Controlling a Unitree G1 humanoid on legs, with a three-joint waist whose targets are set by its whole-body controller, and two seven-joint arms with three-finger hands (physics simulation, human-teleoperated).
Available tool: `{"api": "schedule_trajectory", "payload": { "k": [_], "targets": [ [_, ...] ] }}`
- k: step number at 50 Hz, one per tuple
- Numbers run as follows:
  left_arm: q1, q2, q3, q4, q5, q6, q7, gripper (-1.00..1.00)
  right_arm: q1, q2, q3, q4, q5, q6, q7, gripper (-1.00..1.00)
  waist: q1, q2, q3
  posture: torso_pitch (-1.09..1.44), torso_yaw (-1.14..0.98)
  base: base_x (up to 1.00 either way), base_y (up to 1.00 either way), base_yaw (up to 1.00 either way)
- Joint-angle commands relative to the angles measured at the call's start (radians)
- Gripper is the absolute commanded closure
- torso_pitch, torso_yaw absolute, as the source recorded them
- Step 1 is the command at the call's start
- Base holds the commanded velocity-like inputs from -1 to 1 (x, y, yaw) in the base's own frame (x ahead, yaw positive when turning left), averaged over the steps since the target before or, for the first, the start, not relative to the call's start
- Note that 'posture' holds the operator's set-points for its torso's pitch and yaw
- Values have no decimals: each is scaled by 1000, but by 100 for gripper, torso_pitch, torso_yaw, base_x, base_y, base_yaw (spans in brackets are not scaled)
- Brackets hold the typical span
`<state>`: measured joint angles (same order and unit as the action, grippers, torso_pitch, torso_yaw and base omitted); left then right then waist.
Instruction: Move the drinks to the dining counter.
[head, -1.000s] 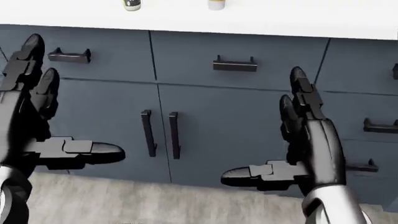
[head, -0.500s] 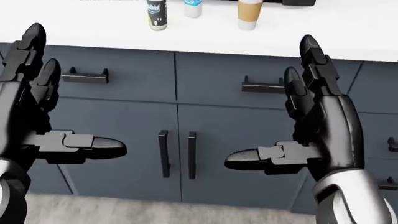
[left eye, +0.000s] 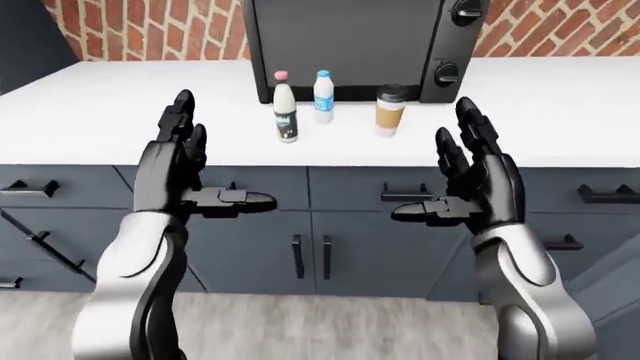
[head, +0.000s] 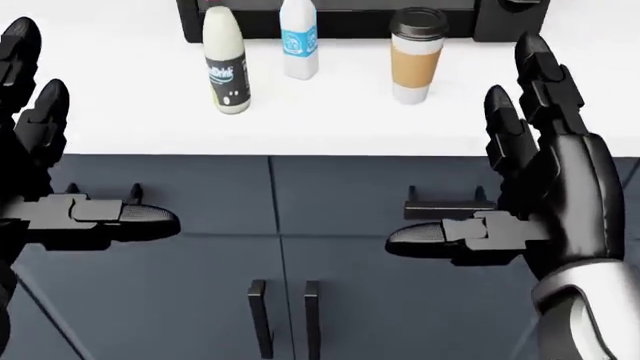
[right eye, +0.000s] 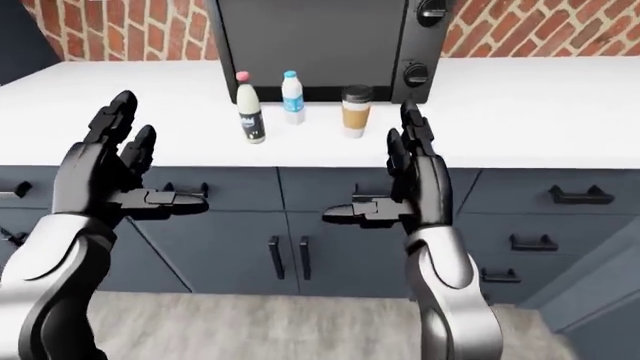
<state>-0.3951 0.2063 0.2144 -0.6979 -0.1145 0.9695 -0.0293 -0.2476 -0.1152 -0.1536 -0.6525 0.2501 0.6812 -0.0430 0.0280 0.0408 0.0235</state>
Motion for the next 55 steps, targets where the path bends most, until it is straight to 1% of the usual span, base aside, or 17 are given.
{"api": "schedule_trajectory", "payload": {
  "k": [1, 6, 9, 10, 12, 17, 21, 24, 30, 33, 35, 36, 37, 41, 45, 48, 55],
  "targets": [
    [-22, 9, 4, -36, -11, -44, -7, -100, -23, -10, -19, -55, -3, -41, -7, -100, -4, 2, -16, 0, 0, 14, 0, 0],
    [-17, 15, 18, -40, -21, -44, -7, -100, -21, -8, -14, -47, -14, -51, -11, -100, -14, -48, -6, 0, 0, 15, 0, 0],
    [-13, 18, 24, -49, -28, -44, -3, -100, -21, -7, -13, -47, -14, -52, -13, -100, -24, -132, -28, 0, 0, 14, 0, 0],
    [-17, 20, 26, -53, -31, -36, 0, -100, -21, -7, -15, -47, -12, -50, -11, -100, -28, -88, -19, 0, 0, 15, 0, 0],
    [-19, 24, 26, -57, -33, -31, 3, -100, -18, -8, -16, -47, -10, -53, -9, -100, -26, -99, -21, 0, 0, 14, 0, 0],
    [-24, 39, 47, -72, -44, -11, 2, -100, -18, -4, -7, -45, -15, -58, -8, -100, -28, -51, -8, 0, 0, 14, 0, 0],
    [-20, 39, 45, -65, -48, -21, 5, -100, -24, -7, -14, -55, -9, -45, -9, -100, -39, 32, -13, 0, 0, 16, 0, 0],
    [-14, 40, 45, -66, -49, -23, 5, -100, -14, -7, -22, -47, -5, -61, -5, -100, -30, 34, -1, 0, 0, 19, 0, 0],
    [-14, 44, 50, -67, -53, -21, 7, -100, -7, -23, -66, -57, 29, -63, -16, -100, -15, -17, 5, 0, 0, 19, 0, 0],
    [-9, 44, 50, -66, -53, -27, 7, -100, -8, -25, -59, -56, 32, -66, -22, -100, -10, -64, 3, 0, 0, 20, 0, 0],
    [-7, 44, 52, -59, -52, -34, 5, -100, -8, -25, -57, -50, 32, -71, -23, -100, -13, -133, -20, 0, 0, 19, 0, 0],
    [-9, 45, 53, -68, -54, -23, 7, -100, -8, -26, -56, -50, 32, -73, -24, -100, -23, -78, -3, 0, 0, 20, 0, 0],
    [-7, 45, 55, -68, -55, -26, 6, -100, -7, -25, -53, -51, 31, -73, -25, -100, -18, -100, -2, 0, 0, 19, 0, 0],
    [7, 49, 69, -69, -59, -33, 1, -100, -5, -21, -42, -63, 29, -64, -30, -100, -28, -74, 0, 0, 0, 19, 0, 0],
    [2, 51, 67, -68, -62, -31, 4, -100, -7, -18, -44, -67, 32, -62, -32, -100, -34, -27, 11, 0, 0, 20, 0, 0],
    [0, 50, 61, -65, -60, -33, 6, -100, -5, -17, -51, -70, 42, -67, -33, -100, -43, 41, -5, 0, 0, 11, 0, 0],
    [-4, 55, 70, -71, -65, -26, 4, -100, 6, -20, -57, -55, 48, -99, -38, -100, -35, -35, -9, 0, 0, 0, 0, 0]
  ]
}}
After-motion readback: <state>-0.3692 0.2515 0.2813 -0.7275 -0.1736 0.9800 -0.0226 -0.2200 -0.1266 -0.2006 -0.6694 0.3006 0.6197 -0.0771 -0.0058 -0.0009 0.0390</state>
